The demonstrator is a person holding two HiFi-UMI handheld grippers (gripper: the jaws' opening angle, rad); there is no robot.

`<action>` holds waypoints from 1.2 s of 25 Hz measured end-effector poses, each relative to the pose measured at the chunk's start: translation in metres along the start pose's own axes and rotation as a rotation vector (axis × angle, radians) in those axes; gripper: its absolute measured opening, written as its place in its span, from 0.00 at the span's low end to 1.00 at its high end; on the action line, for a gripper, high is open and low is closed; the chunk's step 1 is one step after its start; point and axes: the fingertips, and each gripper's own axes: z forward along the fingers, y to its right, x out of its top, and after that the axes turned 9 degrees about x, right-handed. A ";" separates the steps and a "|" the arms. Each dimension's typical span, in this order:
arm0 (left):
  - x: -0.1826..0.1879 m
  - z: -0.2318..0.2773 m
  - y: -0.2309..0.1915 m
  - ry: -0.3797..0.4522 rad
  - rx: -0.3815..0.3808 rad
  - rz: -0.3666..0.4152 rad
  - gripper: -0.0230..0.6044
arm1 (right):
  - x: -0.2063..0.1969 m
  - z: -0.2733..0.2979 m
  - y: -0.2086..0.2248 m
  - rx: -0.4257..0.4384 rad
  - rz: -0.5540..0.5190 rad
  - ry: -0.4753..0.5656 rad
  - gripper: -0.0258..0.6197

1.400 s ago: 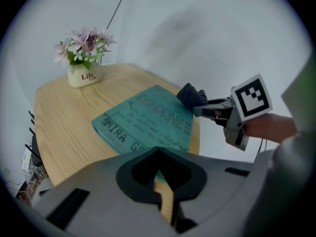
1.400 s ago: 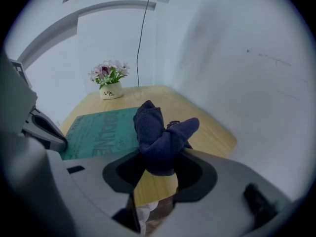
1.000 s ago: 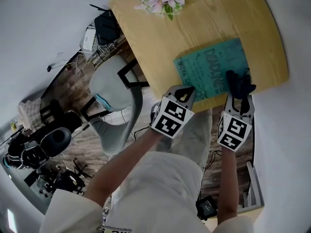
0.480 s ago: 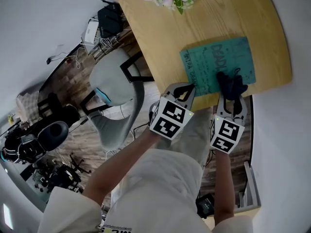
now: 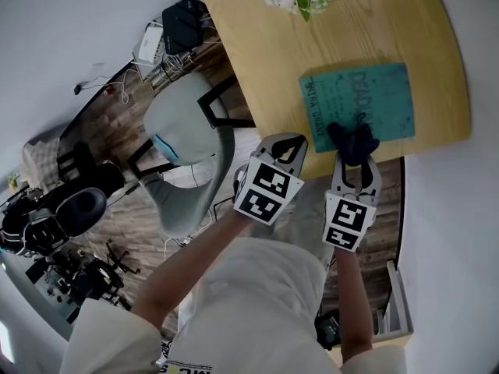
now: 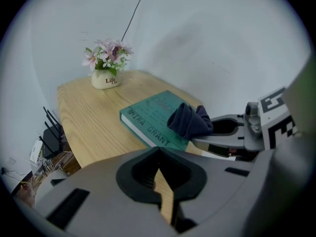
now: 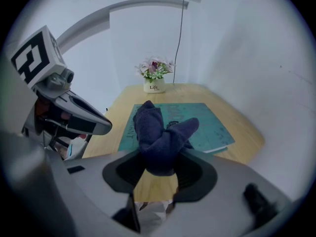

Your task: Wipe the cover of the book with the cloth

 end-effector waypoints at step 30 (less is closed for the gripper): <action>-0.007 0.015 0.019 -0.031 -0.021 -0.035 0.05 | 0.041 -0.021 0.103 -0.071 0.074 0.107 0.31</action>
